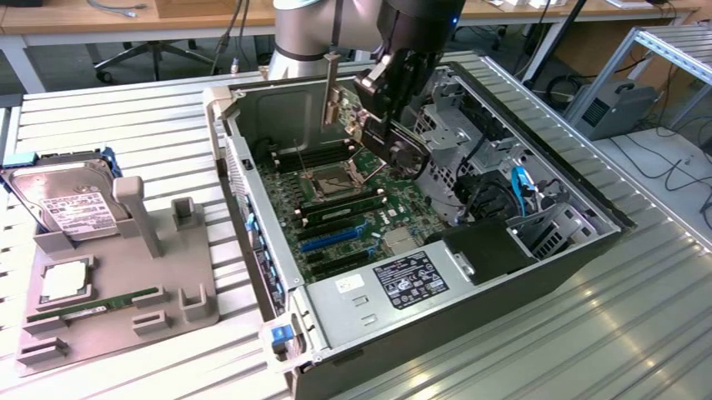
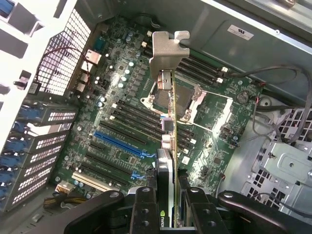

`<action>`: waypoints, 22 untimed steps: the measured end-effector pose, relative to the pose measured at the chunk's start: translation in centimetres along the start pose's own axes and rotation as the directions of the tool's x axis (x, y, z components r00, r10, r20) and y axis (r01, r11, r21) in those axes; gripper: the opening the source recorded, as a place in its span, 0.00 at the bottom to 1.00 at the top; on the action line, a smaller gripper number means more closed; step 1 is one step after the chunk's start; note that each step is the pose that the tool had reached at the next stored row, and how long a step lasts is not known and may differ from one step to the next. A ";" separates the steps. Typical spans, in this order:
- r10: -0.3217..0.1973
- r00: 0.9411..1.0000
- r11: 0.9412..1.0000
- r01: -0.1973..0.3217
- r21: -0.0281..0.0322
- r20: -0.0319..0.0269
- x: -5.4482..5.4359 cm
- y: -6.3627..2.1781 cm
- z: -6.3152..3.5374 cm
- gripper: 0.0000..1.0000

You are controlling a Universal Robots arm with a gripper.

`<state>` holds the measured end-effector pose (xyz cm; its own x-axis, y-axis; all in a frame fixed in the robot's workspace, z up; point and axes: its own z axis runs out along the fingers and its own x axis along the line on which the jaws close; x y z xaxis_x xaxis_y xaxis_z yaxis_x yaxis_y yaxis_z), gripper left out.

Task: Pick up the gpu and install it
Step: 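Insert the gpu into the slot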

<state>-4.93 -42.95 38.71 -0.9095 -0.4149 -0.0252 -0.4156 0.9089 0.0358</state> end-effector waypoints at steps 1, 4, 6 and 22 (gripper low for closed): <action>-0.001 1.000 1.000 0.001 0.000 0.000 0.0 0.00 0.00 0.27; -0.005 1.000 1.000 0.005 0.000 0.000 0.0 0.00 0.01 0.27; -0.009 1.000 1.000 0.009 0.000 0.000 0.0 -0.01 0.02 0.27; -0.032 0.999 0.999 0.032 -0.001 -0.001 0.0 -0.02 0.06 0.27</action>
<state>-4.88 -42.95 38.65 -0.8959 -0.4435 -0.0252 -0.4442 0.8952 0.0358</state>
